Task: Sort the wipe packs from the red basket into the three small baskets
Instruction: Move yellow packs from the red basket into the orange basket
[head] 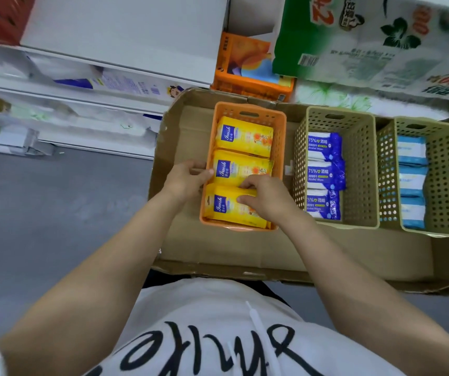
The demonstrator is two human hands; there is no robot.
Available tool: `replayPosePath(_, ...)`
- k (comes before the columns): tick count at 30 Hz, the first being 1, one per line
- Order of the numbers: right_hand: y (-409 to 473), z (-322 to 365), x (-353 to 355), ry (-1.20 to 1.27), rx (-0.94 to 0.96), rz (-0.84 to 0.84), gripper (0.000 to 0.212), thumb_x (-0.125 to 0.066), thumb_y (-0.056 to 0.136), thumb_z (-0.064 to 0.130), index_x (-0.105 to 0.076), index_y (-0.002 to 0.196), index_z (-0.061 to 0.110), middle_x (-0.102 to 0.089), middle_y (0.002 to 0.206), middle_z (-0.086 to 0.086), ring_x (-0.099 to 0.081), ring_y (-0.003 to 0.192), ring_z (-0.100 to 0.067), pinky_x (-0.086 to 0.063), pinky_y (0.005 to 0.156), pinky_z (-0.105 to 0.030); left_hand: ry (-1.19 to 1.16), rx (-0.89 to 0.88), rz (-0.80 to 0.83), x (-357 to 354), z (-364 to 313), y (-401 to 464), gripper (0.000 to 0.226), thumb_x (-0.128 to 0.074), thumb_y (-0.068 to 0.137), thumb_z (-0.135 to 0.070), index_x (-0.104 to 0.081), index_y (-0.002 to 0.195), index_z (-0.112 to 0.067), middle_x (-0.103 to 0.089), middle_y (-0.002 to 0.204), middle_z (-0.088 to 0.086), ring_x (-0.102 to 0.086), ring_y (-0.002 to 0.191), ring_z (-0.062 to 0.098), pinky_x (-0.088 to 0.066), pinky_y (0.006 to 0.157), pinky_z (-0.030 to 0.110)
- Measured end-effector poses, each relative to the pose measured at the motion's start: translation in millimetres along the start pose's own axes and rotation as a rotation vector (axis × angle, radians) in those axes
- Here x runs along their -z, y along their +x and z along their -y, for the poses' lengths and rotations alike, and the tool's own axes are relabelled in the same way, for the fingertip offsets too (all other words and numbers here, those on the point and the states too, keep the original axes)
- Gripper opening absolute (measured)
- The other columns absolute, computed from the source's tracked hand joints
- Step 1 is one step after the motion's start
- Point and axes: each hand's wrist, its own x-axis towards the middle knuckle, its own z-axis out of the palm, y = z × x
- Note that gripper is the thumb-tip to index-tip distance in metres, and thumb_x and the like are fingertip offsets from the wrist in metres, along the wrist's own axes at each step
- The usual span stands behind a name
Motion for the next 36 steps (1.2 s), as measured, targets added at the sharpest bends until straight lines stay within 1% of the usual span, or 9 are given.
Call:
replayPosePath(4,2,0,-9,-0.032,0.057,-0.071,0.036,-0.073,0.086,0.035,-0.069,0.120,0.023,-0.063,0.122,-0.004,-0.054,0.118,-0.025,-0.045,0.099,-0.038,-0.004,-0.002,0.004,1,0,3,0.034,-0.068,0.091,-0.033,-0.059,0.120,-0.018,-0.066,0.113,0.004,-0.068,0.099,0.020,-0.058,0.083,0.039)
replayPosePath(9,3,-2,-13,-0.375,0.114,-0.216,0.036,-0.070,0.083,0.047,-0.066,0.115,0.031,-0.064,0.113,0.002,-0.045,0.118,-0.024,-0.039,0.094,-0.041,0.024,0.019,0.004,1,-3,7,0.034,-0.068,0.091,-0.033,-0.060,0.120,-0.019,-0.067,0.114,0.005,-0.067,0.101,0.022,-0.057,0.088,0.044)
replayPosePath(13,6,-1,-20,-0.328,0.110,-0.114,0.034,-0.067,0.088,0.043,-0.065,0.119,0.030,-0.066,0.115,-0.001,-0.045,0.119,-0.024,-0.042,0.094,-0.038,0.029,0.035,0.004,1,-4,7,0.037,-0.069,0.090,-0.034,-0.061,0.122,-0.017,-0.067,0.115,0.005,-0.067,0.103,0.024,-0.056,0.091,0.048)
replayPosePath(18,9,-2,-23,-0.376,0.114,-0.099,0.036,-0.064,0.090,0.043,-0.067,0.123,0.030,-0.058,0.119,-0.003,-0.044,0.120,-0.025,-0.043,0.093,-0.038,0.055,0.049,0.003,0,-6,12,0.035,-0.071,0.088,-0.032,-0.060,0.119,-0.017,-0.067,0.114,0.006,-0.067,0.103,0.025,-0.056,0.091,0.049)
replayPosePath(20,8,-2,-26,-0.357,0.105,-0.126,0.038,-0.068,0.088,0.040,-0.063,0.122,0.025,-0.056,0.120,-0.003,-0.047,0.119,-0.025,-0.045,0.090,-0.038,0.057,0.055,-0.001,1,-7,13,0.034,-0.071,0.088,-0.031,-0.060,0.117,-0.017,-0.067,0.114,0.006,-0.067,0.103,0.025,-0.056,0.091,0.049)
replayPosePath(23,8,-3,-28,-0.193,0.072,-0.291,0.040,-0.078,0.079,0.036,-0.053,0.106,0.021,-0.057,0.109,-0.002,-0.053,0.107,-0.023,-0.047,0.080,-0.035,0.046,0.063,0.007,0,-7,13,0.032,-0.071,0.088,-0.030,-0.060,0.115,-0.017,-0.068,0.113,0.007,-0.067,0.103,0.025,-0.056,0.091,0.048)
replayPosePath(26,16,-7,-22,-0.033,0.019,-0.401,0.052,-0.078,0.079,0.041,-0.054,0.123,0.028,-0.053,0.122,-0.003,-0.048,0.116,-0.024,-0.045,0.091,-0.038,0.042,0.074,0.008,0,-8,14,0.031,-0.071,0.088,-0.029,-0.059,0.115,-0.018,-0.067,0.113,0.007,-0.068,0.101,0.025,-0.058,0.088,0.046)
replayPosePath(29,29,-11,-14,-0.089,0.027,-0.300,0.065,-0.072,0.084,0.044,-0.044,0.142,0.036,-0.041,0.146,-0.004,-0.033,0.136,-0.025,-0.035,0.108,-0.043,0.035,0.077,0.011,-1,-9,14,0.035,-0.070,0.089,-0.027,-0.057,0.121,-0.021,-0.067,0.113,0.007,-0.068,0.102,0.025,-0.059,0.085,0.045)
replayPosePath(36,43,-9,-9,-0.094,0.028,-0.244,0.061,-0.073,0.083,0.041,-0.047,0.138,0.035,-0.044,0.146,0.000,-0.034,0.136,-0.024,-0.037,0.109,-0.043,0.029,0.086,0.030,-1,-11,10,0.046,-0.067,0.091,-0.026,-0.052,0.134,-0.023,-0.065,0.119,0.009,-0.067,0.106,0.027,-0.057,0.089,0.048)
